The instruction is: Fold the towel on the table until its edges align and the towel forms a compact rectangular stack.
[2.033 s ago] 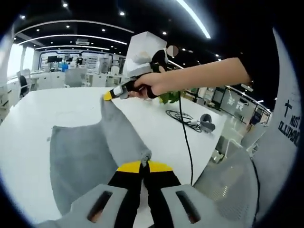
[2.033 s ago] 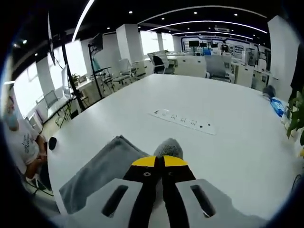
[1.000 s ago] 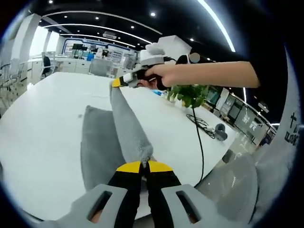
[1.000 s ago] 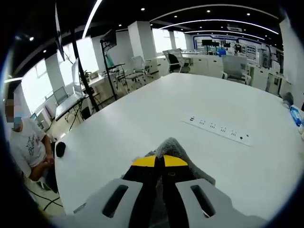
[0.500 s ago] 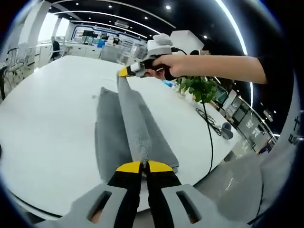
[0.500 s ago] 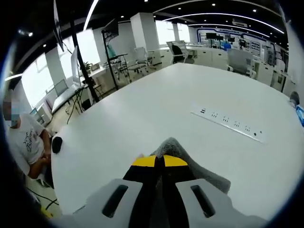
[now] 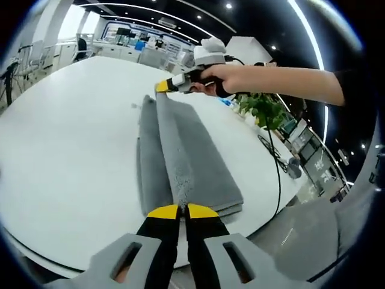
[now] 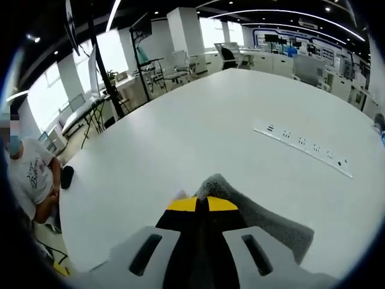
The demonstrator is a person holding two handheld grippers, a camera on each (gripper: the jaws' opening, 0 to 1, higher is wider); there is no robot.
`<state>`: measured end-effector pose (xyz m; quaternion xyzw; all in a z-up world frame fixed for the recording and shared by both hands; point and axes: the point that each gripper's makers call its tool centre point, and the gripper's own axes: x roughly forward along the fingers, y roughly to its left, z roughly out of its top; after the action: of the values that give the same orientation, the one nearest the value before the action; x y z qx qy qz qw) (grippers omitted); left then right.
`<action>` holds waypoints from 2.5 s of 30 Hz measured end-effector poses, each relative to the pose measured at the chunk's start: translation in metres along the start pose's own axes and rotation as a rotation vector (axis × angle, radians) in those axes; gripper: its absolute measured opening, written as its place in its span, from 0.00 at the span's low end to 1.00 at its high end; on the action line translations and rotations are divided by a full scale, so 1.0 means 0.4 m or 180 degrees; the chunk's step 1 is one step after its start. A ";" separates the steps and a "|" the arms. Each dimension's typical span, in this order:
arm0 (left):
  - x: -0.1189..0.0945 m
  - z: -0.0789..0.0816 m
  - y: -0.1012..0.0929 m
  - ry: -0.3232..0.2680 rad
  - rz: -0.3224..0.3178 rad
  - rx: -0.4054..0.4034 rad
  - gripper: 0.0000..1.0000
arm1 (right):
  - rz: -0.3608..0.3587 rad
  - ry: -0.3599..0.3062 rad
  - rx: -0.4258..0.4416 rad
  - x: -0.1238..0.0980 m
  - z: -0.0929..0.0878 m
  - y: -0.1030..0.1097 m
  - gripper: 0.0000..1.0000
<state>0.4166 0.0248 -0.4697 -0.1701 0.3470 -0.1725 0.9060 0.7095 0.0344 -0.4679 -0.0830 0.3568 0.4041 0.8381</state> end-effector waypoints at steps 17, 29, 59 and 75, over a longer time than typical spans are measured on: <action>0.021 -0.054 0.042 0.0227 0.0112 0.0070 0.04 | 0.0127 -0.0021 -0.0091 0.020 -0.006 0.017 0.05; -0.003 -0.031 0.055 0.0241 0.0198 0.0223 0.24 | 0.0227 -0.0095 -0.0283 -0.024 0.000 0.012 0.17; 0.190 0.172 0.043 0.0109 0.0271 0.1229 0.29 | 0.0072 -0.0115 0.0028 -0.278 -0.223 -0.057 0.22; 0.268 0.200 0.153 0.0221 0.0547 0.1401 0.31 | -0.0023 -0.0001 0.0281 -0.323 -0.338 -0.053 0.22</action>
<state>0.5587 0.0479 -0.5009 0.0677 0.3452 -0.1720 0.9201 0.5991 -0.1172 -0.4839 -0.0471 0.3739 0.3849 0.8425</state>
